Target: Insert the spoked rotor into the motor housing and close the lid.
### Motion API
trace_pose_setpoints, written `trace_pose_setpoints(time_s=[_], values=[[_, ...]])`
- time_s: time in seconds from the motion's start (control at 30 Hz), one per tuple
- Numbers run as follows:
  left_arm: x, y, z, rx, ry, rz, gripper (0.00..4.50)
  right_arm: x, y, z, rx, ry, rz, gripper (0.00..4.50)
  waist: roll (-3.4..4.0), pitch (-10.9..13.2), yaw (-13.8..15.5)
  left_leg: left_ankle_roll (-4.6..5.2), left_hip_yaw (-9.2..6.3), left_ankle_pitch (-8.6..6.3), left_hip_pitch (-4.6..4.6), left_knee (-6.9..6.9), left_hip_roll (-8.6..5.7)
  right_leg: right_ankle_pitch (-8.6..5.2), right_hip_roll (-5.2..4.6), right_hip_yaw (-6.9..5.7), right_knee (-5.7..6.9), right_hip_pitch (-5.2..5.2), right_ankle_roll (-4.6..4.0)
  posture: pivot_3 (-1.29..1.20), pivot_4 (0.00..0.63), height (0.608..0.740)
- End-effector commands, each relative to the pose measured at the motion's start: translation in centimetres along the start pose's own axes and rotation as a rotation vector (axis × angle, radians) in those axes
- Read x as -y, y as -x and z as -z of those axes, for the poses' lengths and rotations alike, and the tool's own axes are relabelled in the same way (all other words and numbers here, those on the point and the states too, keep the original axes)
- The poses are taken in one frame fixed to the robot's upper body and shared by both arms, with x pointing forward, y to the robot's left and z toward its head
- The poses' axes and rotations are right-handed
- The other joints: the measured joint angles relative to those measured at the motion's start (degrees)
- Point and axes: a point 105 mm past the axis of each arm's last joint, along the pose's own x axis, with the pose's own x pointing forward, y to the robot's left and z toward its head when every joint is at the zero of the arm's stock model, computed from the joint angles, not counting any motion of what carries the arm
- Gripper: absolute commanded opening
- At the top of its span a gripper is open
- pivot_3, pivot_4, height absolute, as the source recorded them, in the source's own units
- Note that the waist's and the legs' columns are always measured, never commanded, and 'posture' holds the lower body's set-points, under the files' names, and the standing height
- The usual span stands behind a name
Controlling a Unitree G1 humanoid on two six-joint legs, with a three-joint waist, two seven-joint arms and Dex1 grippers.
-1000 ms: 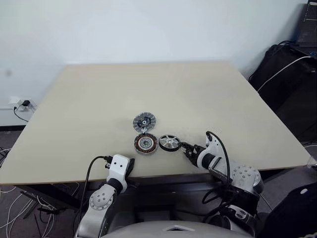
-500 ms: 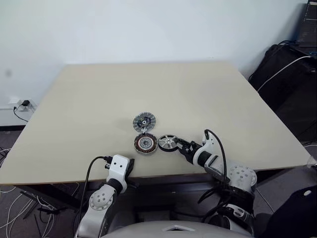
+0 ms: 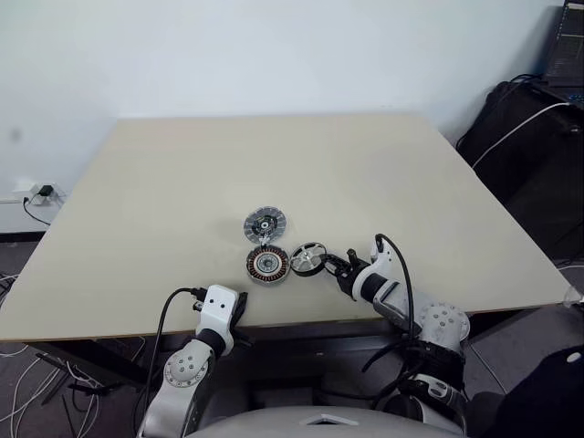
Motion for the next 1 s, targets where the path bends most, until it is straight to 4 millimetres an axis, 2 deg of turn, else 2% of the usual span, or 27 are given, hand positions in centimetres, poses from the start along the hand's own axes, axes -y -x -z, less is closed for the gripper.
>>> trace_pose_setpoints(time_s=[0.03,0.17,0.43,0.77,1.0], values=[[0.0,0.0,-1.5,0.057,-0.008,-0.001,0.0,-2.6,0.3,-1.0,0.083,-0.013,-0.128,0.38,0.0,0.0,0.05,0.01,-0.01,0.0,-0.02,0.0,0.0,0.0,0.0,-0.01,-0.01,-0.02,0.0,0.0,0.0,0.74],[0.0,0.0,-1.5,0.056,-0.009,0.003,0.0,-4.2,0.8,-0.4,0.054,0.007,-0.22,0.38,0.0,0.0,0.07,0.03,-0.02,-0.02,-0.19,0.0,-0.01,0.01,0.0,-0.01,-0.01,-0.19,0.01,0.0,0.0,0.74],[0.2,0.1,-1.4,0.052,-0.002,0.003,0.0,-5.2,1.2,1.9,-0.056,0.004,-0.306,0.38,0.0,-0.03,0.08,0.04,0.04,-0.02,-0.56,0.01,-0.1,0.17,0.01,0.05,0.01,-0.59,-0.15,0.0,0.0,0.74],[0.1,0.2,-1.4,0.052,0.002,-0.012,0.0,-6.7,-0.5,4.6,-0.164,-0.006,-0.353,0.38,0.0,-0.03,0.1,0.04,0.05,-0.01,-0.55,0.02,-0.13,0.18,0.02,0.05,0.02,-0.59,-0.13,0.0,0.0,0.74],[-0.2,0.3,-1.1,0.044,0.004,-0.029,0.0,-7.1,-1.7,5.3,-0.184,0.02,-0.343,0.38,-0.01,-0.05,0.11,0.04,0.06,-0.01,-0.55,0.02,-0.15,0.19,0.02,0.05,0.02,-0.58,-0.12,0.0,0.0,0.74]])
